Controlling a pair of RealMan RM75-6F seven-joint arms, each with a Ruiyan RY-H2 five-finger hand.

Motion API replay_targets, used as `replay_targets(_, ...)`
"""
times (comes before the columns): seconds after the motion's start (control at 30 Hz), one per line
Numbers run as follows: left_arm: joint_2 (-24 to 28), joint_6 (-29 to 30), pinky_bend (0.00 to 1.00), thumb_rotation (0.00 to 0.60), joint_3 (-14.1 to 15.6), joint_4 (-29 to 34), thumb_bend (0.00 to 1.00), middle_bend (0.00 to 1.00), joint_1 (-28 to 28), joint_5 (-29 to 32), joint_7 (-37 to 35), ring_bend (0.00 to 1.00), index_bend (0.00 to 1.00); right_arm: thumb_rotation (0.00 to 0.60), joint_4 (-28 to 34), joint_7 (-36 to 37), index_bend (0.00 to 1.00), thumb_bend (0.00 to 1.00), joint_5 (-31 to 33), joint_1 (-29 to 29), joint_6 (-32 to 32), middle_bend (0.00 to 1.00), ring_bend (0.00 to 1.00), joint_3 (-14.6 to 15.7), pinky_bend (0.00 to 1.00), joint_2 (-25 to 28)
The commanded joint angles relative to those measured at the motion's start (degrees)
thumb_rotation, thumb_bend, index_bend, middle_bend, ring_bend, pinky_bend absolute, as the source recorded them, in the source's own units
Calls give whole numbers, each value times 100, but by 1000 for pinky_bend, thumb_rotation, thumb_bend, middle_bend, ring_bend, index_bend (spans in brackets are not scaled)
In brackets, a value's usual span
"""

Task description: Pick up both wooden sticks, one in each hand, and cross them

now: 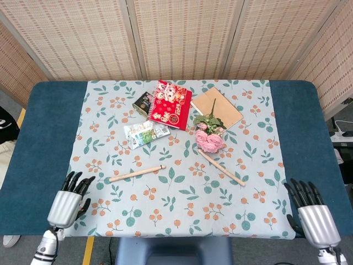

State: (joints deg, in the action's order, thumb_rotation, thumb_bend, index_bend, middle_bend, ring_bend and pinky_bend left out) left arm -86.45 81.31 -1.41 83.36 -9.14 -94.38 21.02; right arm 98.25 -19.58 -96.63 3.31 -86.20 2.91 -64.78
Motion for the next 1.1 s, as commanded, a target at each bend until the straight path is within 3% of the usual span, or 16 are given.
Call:
replay_targets(0.03,-858,-425,93,600,-391,-578,446,265,-434,311,614,101,148,600,155,-401,0,292,284,-230,368,0,0,-170,0,-212)
replay_targets(0.37,-1645,-976,93,600,-611,-1271,422,268,-986,711,1016,119,169,600,171,-650,0,292,646,-431,622,0,0,-308,0,-401)
replay_targets(0.73,-2071,-1115,101,600,-677,-1617,421,313,-1244,1058,1761,151,305,600,104,-597,0,292,842,-528,701,0,0,-326,0,-422)
replay_targets(1.1,-2329,-1181,107,600,-690,-2045,421,367,-1405,1379,2336,185,350,600,74,-483,0,292,974,-614,743,0,0,-347,0,-351)
